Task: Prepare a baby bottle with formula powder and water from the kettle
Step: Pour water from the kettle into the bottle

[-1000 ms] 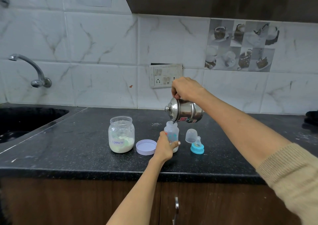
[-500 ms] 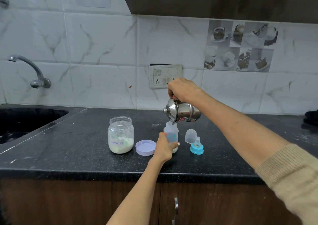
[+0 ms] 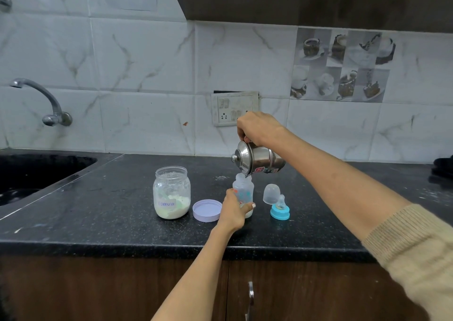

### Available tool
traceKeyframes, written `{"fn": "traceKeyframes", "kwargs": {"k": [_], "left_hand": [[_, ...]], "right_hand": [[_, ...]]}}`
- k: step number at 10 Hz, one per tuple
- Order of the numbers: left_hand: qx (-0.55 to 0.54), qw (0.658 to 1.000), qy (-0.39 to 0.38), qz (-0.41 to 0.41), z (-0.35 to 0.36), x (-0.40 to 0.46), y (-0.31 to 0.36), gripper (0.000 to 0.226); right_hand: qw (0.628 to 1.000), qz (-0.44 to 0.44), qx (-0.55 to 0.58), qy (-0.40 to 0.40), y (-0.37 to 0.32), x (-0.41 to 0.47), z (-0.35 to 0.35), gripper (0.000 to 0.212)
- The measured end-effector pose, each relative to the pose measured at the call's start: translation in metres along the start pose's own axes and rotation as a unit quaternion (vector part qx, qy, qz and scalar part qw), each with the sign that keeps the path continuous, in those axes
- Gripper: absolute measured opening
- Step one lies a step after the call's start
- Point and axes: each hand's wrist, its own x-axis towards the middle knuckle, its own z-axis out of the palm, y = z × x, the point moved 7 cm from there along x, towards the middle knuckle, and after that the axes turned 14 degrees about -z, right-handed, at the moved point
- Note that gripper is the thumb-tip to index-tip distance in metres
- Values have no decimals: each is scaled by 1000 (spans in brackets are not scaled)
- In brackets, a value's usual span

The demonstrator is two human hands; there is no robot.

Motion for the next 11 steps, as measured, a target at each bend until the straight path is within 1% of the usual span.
{"fn": "traceKeyframes", "kwargs": {"k": [3,11], "left_hand": [[1,1000,2,-1,0,-1,-1,56],[11,1000,8,-2,-2,-4,0,52]], "right_hand": [[1000,-8,-12,-12,-4,3,2,31],[996,-37,-71,-31,-15,9,2,30]]}}
